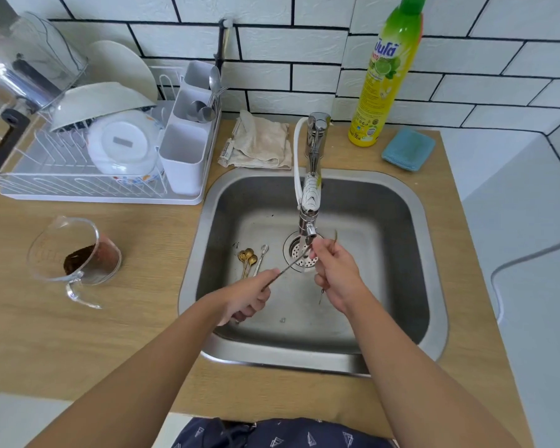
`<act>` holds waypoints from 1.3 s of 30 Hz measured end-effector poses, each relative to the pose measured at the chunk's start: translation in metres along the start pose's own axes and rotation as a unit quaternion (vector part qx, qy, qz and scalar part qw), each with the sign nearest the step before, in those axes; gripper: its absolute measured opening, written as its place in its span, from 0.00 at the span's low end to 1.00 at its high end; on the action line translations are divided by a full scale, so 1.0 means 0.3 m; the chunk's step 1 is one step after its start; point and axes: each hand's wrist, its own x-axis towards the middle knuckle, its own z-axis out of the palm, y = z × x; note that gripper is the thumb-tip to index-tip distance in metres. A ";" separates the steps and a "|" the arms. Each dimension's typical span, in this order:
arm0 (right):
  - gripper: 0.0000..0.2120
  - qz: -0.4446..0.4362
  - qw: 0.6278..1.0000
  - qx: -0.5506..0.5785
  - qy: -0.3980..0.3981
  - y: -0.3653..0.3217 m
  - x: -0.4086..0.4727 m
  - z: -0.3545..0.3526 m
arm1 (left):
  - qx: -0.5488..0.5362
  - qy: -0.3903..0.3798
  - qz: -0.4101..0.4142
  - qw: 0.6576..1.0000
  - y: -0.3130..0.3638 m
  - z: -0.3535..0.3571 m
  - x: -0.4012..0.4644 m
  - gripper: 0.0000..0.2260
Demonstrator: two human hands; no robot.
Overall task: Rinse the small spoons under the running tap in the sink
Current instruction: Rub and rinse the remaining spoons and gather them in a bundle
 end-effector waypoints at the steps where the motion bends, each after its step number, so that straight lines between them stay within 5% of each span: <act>1: 0.12 -0.034 0.998 -0.024 0.044 -0.014 0.003 -0.010 | 0.010 0.016 0.030 0.999 0.012 0.010 0.015 0.25; 7: 0.13 -0.158 0.926 -0.180 0.292 -0.135 0.003 -0.123 | -0.050 0.108 0.250 0.961 0.150 0.111 0.137 0.08; 11: 0.14 -0.181 0.916 -0.174 0.314 -0.222 0.005 -0.189 | -0.193 0.063 0.263 0.943 0.199 0.144 0.186 0.06; 14: 0.15 -0.182 0.918 -0.164 0.312 -0.236 0.015 -0.209 | -0.184 0.035 0.249 0.950 0.191 0.153 0.174 0.11; 20: 0.12 -0.133 0.949 -0.108 0.265 -0.165 0.019 -0.135 | 0.019 0.167 0.234 0.958 0.188 0.166 0.105 0.22; 26: 0.05 -0.065 0.984 -0.117 0.120 -0.016 0.006 -0.008 | 0.214 0.106 0.188 0.953 0.051 0.041 -0.026 0.12; 29: 0.05 -0.065 0.986 -0.146 0.038 0.050 -0.013 0.046 | 0.254 0.092 0.140 0.953 -0.024 -0.015 -0.083 0.09; 34: 0.08 -0.068 0.972 -0.217 0.055 0.071 -0.029 0.085 | 0.264 0.145 0.087 0.950 -0.037 -0.036 -0.082 0.10; 39: 0.06 -0.008 0.995 -0.100 -0.006 0.043 -0.037 0.049 | 0.253 0.126 0.071 0.957 0.007 -0.014 -0.063 0.15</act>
